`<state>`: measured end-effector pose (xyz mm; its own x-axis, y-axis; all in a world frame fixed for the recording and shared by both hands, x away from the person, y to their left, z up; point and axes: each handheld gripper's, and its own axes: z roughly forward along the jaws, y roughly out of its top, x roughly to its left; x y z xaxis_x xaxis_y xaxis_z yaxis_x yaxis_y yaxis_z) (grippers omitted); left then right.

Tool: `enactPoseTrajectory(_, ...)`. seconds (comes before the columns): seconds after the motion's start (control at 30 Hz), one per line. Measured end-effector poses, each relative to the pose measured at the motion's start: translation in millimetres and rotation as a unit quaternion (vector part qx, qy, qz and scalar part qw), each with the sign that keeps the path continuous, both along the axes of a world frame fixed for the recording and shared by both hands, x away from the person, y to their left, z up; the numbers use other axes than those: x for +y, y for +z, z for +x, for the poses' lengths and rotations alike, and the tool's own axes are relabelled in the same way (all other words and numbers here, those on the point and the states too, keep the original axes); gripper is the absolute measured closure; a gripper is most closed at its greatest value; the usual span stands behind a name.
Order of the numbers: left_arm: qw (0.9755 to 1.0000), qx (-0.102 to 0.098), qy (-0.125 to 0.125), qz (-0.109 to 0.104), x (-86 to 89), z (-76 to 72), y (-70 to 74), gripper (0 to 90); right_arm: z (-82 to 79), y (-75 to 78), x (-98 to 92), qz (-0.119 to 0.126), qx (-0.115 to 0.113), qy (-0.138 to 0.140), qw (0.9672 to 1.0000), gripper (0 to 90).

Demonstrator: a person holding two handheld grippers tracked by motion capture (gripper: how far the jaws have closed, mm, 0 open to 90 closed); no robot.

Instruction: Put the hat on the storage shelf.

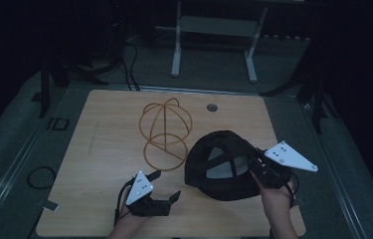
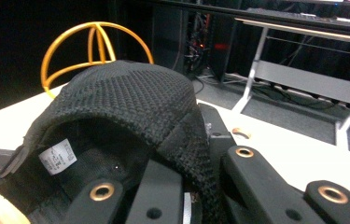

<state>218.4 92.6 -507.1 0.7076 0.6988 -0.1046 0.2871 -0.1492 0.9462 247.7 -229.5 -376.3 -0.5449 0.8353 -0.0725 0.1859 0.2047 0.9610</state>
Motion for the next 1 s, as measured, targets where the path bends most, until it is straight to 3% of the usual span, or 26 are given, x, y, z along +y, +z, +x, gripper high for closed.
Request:
enactPoseTrajectory(0.2,0.9996,-0.004,-0.026,-0.008,-15.2,3.1,10.5,13.6,-5.1,1.1,7.8,0.002,-0.002,0.019,0.9998,88.1)
enactPoseTrajectory(0.33,0.9996,-0.002,-0.026,-0.009,-20.1,9.0,14.2,16.6,-8.8,-0.9,13.0,0.002,0.002,0.036,0.9993,88.1)
enactPoseTrajectory(0.47,0.9996,-0.012,-0.022,-0.014,-18.5,12.2,14.0,29.7,-13.3,-2.6,15.7,0.000,0.004,0.049,0.9988,88.1)
enactPoseTrajectory(0.63,0.9992,-0.023,0.000,-0.034,-15.2,13.7,17.9,46.6,-15.8,-6.1,15.4,-0.004,0.007,0.057,0.9984,88.1)
enactPoseTrajectory(0.83,0.9988,-0.026,0.007,-0.041,-14.2,14.9,25.5,68.4,-20.4,-9.9,13.9,-0.010,0.007,0.053,0.9985,88.1)
enactPoseTrajectory(0.87,0.9981,-0.025,0.008,-0.055,-13.9,14.8,29.0,71.3,-20.9,-10.2,13.3,-0.011,0.007,0.052,0.9985,88.1)
enactPoseTrajectory(1.0,0.9975,-0.032,0.023,-0.059,-15.3,14.2,35.9,84.7,-22.3,-10.1,12.1,-0.011,0.007,0.053,0.9985,88.1)
